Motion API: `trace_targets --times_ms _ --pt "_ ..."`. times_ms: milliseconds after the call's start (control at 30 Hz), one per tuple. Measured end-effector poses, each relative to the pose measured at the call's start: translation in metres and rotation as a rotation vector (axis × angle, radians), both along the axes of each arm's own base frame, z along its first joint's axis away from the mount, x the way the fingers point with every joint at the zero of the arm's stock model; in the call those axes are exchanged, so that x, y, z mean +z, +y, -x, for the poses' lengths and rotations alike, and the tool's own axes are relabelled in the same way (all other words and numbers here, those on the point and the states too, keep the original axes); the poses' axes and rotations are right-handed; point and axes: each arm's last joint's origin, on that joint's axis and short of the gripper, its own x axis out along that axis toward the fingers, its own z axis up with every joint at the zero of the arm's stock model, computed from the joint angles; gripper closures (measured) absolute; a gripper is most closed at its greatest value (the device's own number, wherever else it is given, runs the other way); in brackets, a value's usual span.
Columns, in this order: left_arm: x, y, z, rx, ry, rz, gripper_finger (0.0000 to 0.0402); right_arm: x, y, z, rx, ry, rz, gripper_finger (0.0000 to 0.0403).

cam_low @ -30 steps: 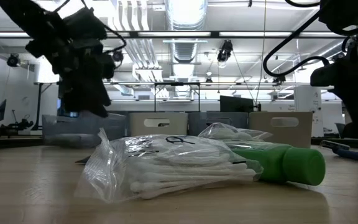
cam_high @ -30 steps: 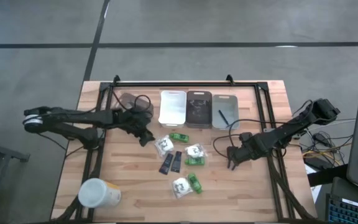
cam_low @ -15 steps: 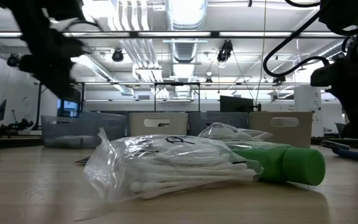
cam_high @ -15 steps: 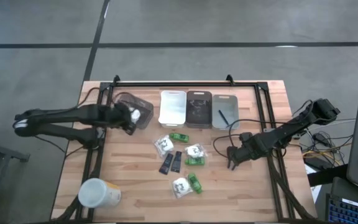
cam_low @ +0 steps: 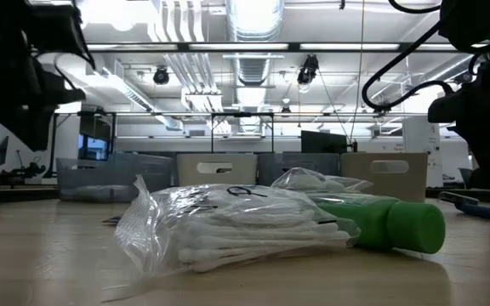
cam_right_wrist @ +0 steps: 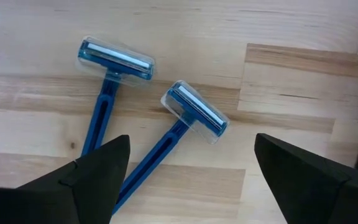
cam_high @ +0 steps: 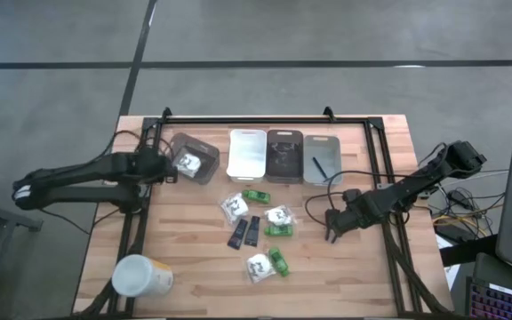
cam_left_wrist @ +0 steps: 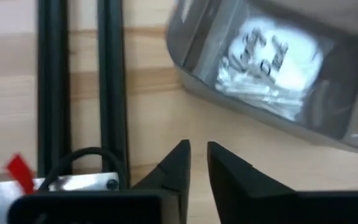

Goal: Pick & Place Travel size toiletries
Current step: Adjust the left black bin

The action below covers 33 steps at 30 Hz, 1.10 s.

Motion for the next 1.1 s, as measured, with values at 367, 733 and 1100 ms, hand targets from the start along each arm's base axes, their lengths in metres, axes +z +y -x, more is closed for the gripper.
trace_targets --times_ms 367,733,1100 --pt "-0.026 0.051 -0.019 -0.032 0.206 0.037 0.0357 0.0 0.001 -0.001 0.004 -0.011 -0.005 0.0103" --pt "-0.033 0.114 -0.034 -0.086 0.161 -0.112 0.0346 0.0 0.001 -0.002 -0.005 -0.02 -0.009 0.0131" --pt "-0.034 0.144 -0.063 -0.211 0.124 -0.187 0.0345 0.0 0.001 -0.003 -0.026 -0.032 -0.014 0.0156"
